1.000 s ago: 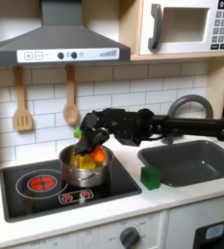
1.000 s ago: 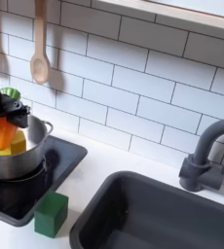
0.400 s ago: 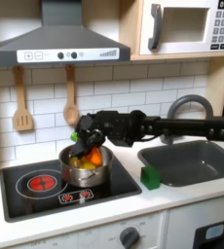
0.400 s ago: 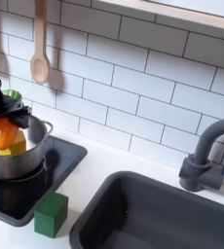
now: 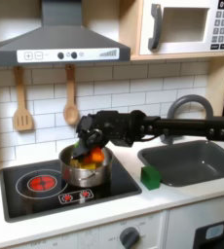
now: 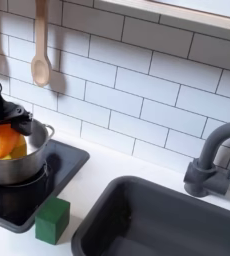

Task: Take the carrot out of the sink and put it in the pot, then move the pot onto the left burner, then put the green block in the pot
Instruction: 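Take the carrot out of the sink and put it in the pot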

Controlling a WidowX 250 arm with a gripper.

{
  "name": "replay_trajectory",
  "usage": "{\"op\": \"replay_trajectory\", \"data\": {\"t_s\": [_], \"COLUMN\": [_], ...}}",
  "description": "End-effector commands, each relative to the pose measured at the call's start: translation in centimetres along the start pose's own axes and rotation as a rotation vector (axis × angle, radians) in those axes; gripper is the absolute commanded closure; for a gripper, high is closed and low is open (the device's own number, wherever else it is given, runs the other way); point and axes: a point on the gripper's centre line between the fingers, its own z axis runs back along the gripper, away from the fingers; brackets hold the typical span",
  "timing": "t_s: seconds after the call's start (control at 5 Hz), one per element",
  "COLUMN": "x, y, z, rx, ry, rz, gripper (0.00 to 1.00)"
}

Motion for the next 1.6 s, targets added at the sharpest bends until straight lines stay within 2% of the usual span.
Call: {"op": "replay_trajectory", "data": {"t_s": [0.0,0.2,0.6,1.0,1.4], "x": [-0.2,0.6,-0.3,-2.4,-5.3], "y": [-0.8,-2.0,-4.1,-6.6,-9.0], "z": [1.2,2.8,4.2,5.2,5.5], "rx": [-0.005,-0.016,-0.046,-0.074,-0.096], "ry": [-0.003,-0.046,-0.06,-0.048,0.002], "rz": [-0.037,-0.064,-0.107,-0.153,-0.209], "gripper": [0.0,0.0,0.0,0.0,0.0]}}
